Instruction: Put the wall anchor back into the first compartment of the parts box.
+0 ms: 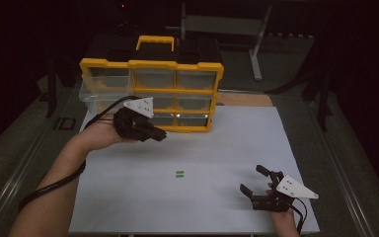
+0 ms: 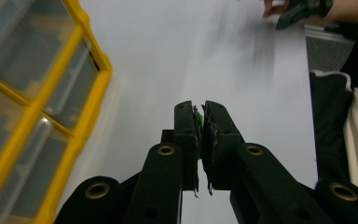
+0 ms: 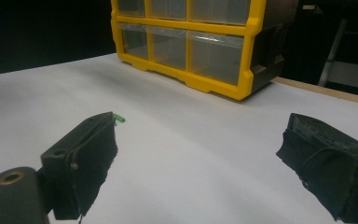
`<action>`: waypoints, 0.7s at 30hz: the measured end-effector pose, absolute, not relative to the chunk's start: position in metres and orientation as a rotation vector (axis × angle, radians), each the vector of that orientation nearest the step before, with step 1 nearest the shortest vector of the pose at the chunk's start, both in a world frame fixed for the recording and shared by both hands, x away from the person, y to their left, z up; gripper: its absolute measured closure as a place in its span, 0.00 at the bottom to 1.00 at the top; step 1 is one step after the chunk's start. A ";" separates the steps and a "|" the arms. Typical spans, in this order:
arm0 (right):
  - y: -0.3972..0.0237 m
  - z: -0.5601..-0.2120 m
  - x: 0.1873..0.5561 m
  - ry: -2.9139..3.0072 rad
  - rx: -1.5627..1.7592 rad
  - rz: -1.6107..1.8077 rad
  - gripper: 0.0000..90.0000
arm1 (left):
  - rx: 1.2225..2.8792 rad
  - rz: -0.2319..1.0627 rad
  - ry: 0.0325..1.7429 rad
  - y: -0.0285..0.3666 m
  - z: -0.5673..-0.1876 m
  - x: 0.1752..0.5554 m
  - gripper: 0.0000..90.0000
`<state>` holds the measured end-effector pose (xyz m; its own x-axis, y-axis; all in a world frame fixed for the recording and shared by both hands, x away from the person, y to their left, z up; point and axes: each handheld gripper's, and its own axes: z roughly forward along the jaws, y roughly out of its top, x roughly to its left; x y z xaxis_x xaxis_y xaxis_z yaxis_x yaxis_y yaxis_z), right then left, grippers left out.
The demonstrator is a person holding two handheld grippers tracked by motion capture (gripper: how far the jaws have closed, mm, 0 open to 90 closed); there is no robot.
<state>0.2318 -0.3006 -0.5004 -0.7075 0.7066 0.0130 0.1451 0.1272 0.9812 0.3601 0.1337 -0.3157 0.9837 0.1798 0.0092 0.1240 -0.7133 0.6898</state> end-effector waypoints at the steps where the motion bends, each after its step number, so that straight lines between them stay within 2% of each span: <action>1: -0.301 -0.500 0.232 1.950 0.819 1.613 0.11 | 2.367 0.105 0.213 0.135 -0.312 0.360 0.93; 16: -0.300 -0.501 0.231 1.961 0.808 1.618 0.11 | 2.258 0.210 0.270 0.173 -0.268 0.363 0.93; 21: -0.300 -0.500 0.231 1.959 0.807 1.616 0.11 | 2.221 0.280 0.303 0.195 -0.253 0.363 0.93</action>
<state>0.2313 -0.3002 -0.5005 -0.7149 0.6992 0.0091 0.1419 0.1323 0.9810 0.3632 0.1948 -0.2530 0.9453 0.3117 0.0957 0.1200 -0.6054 0.7868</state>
